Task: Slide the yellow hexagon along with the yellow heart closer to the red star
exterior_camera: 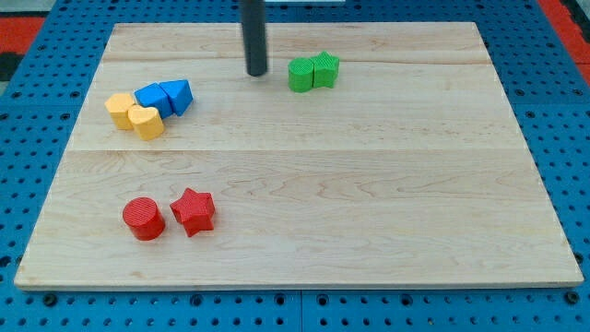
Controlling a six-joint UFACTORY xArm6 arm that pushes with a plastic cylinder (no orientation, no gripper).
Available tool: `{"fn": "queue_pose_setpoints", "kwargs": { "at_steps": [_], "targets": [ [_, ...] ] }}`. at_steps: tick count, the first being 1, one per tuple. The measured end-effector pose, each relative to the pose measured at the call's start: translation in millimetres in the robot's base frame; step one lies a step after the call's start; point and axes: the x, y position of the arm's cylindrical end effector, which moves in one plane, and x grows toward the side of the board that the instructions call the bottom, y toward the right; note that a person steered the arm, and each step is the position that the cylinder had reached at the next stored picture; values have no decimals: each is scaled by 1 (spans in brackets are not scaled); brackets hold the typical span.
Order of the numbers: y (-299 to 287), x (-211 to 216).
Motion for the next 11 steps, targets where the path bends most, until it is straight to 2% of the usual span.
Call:
{"fn": "queue_pose_setpoints", "kwargs": {
  "at_steps": [1,2,3,4,7,9,10,11],
  "targets": [
    [-83,-9],
    [-164,11],
    [-214,38],
    [-212,79],
    [-168,101],
    [-118,104],
    [-65,106],
    [-29,133]
  ]
}}
